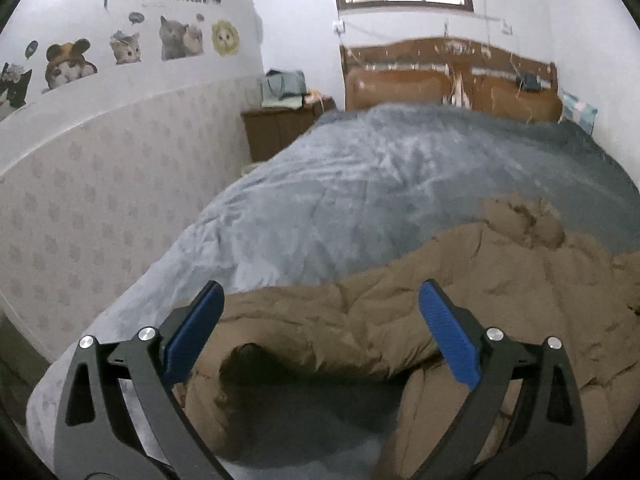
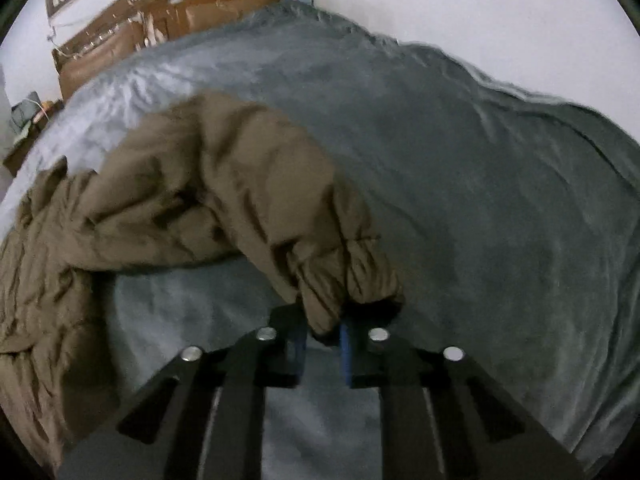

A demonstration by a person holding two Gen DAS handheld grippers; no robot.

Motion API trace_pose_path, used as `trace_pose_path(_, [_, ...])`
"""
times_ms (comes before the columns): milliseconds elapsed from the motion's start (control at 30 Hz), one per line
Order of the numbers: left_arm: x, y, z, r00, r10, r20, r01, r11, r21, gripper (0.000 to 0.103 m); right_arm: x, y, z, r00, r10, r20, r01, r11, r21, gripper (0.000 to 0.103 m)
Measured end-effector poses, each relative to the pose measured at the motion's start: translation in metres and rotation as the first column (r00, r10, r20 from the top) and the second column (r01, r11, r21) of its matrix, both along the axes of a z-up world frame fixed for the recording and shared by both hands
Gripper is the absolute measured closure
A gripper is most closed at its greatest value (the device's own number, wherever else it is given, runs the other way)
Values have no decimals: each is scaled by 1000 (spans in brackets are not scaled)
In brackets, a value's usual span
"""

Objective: Fold large clothes

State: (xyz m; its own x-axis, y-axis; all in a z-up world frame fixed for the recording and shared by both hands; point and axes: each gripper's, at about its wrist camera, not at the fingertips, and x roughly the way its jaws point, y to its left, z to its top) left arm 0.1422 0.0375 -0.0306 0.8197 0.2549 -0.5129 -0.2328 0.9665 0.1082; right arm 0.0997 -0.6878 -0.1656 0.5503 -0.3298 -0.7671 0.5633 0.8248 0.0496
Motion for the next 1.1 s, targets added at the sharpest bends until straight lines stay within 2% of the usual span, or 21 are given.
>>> trace_pose_path(100, [-1, 4, -2, 1000, -7, 2, 7, 1000, -26, 6, 12, 26, 21, 992, 108, 68, -110, 994, 26, 96])
trace_pose_path(167, [-1, 7, 0, 1000, -3, 3, 3, 1000, -23, 6, 25, 56, 42, 975, 197, 104, -198, 980, 3, 96])
trace_pose_path(267, [-1, 9, 3, 1000, -6, 17, 7, 999, -34, 6, 53, 109, 80, 929, 327, 175, -326, 945, -34, 97])
trace_pose_path(367, [-6, 12, 4, 1000, -9, 16, 10, 999, -51, 6, 88, 162, 110, 872, 436, 222, -441, 897, -29, 97])
trace_pose_path(433, [-6, 14, 2, 1000, 0, 7, 0, 998, -68, 6, 114, 201, 120, 828, 506, 240, -522, 853, 5, 97])
trace_pose_path(567, [-1, 8, -6, 999, -25, -29, 22, 995, -94, 6, 155, 289, 123, 719, 649, 248, -681, 730, 66, 97])
trace_pose_path(600, [1, 6, -7, 999, -35, -35, 32, 996, -87, 6, 168, 320, 120, 677, 695, 241, -729, 678, 94, 96])
trace_pose_path(633, [1, 3, -9, 998, -43, -40, 39, 996, -82, 6, 173, 339, 116, 652, 722, 233, -755, 646, 112, 94])
trace_pose_path(667, [2, 2, -11, 998, -50, -45, 46, 995, -91, 6, 178, 356, 112, 634, 739, 227, -771, 625, 123, 86])
trace_pose_path(700, [3, 1, -12, 997, -59, -49, 54, 993, -107, 6, 183, 377, 104, 610, 765, 209, -793, 590, 152, 58])
trace_pose_path(767, [2, -1, -15, 996, -75, -56, 67, 989, -131, 6, 181, 398, 98, 579, 789, 206, -814, 545, 201, 24])
trace_pose_path(833, [2, -5, -17, 995, -82, -62, 74, 990, -124, 6, 165, 409, 101, 544, 802, 246, -838, 502, 213, 23])
trace_pose_path(900, [1, -11, -19, 993, -94, -70, 85, 989, -122, 6, 146, 401, 112, 532, 805, 263, -847, 500, 182, 21])
trace_pose_path(967, [0, -21, -21, 986, -142, -88, 128, 981, -144, 6, 128, 389, 125, 542, 792, 281, -839, 531, 122, 19])
trace_pose_path(1100, [-2, -62, -23, 953, -273, -134, 245, 950, -192, 6, 81, 326, 145, 622, 706, 338, -743, 669, -30, 15])
